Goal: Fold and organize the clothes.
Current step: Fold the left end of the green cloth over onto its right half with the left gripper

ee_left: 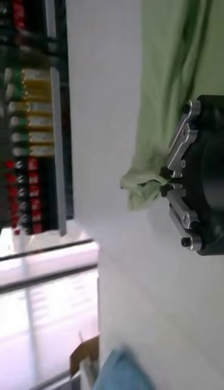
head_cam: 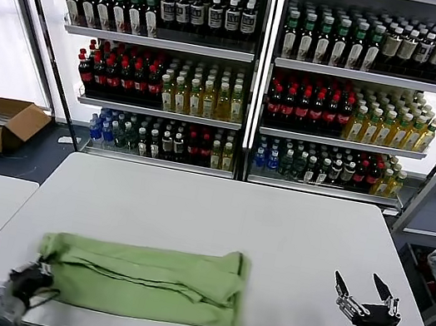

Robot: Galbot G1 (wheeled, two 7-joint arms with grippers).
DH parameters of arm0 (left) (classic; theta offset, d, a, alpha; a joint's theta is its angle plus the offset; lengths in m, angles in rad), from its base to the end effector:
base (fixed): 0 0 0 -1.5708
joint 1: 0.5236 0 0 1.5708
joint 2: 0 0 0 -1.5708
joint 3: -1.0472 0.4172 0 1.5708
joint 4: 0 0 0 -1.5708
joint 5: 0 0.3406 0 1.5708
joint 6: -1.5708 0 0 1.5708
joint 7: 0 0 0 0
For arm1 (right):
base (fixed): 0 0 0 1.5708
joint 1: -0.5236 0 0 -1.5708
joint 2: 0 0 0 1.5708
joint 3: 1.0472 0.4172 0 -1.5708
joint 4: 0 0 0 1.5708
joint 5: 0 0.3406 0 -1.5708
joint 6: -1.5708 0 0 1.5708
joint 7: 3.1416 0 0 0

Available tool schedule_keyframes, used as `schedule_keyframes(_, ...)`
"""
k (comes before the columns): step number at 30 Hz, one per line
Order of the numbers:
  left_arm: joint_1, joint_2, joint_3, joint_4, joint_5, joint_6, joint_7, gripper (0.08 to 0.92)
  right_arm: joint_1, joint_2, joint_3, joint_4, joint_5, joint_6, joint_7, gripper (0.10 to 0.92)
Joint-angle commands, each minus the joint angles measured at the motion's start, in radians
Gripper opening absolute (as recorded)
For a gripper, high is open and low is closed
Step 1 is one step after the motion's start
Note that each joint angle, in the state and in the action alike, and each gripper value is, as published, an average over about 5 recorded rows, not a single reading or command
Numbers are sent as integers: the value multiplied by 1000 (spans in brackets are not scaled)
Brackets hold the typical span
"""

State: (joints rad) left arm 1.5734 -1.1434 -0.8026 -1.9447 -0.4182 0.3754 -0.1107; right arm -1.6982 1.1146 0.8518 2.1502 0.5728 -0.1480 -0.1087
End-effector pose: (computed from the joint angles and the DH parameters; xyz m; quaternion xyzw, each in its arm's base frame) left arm 0.1479 0.2008 -0.3522 0.1004 -0.9692 -0.0462 0.2201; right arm 0.1136 -0.1841 -0.2961 0.0544 -0.9959 -0.0127 0.0706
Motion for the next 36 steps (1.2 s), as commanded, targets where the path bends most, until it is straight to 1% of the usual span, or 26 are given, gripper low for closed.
schedule_keyframes(1,-28,307,-363,131,-68,-26,127,93,1,-1,-5,4,5,5,-2,823)
schedule_keyframes(4,-29,325,-363,95,-71,-13,133,93,1,-1,-6,4,8,9,-2,823)
schedule_keyframes(8,-31,288,-305,-19,-78,23,124,93,-4,1,-2,7,11,13,-2,823)
schedule_keyframes(13,-53,229,-172,-165,-103,59,85,93,-16,1,4,10,13,20,-4,823)
schedule_keyframes(19,-66,181,30,-271,-271,59,15,93,-15,8,-3,6,9,23,-5,823)
schedule_keyframes(23,-64,136,142,-281,-267,56,1,93,-16,14,-8,4,2,24,-5,823)
schedule_keyframes(28,-55,95,235,-266,-227,51,5,93,-24,15,-2,1,-1,27,-5,823)
schedule_keyframes(36,-38,44,350,-195,-168,53,75,93,-24,22,-2,2,-6,26,-6,823)
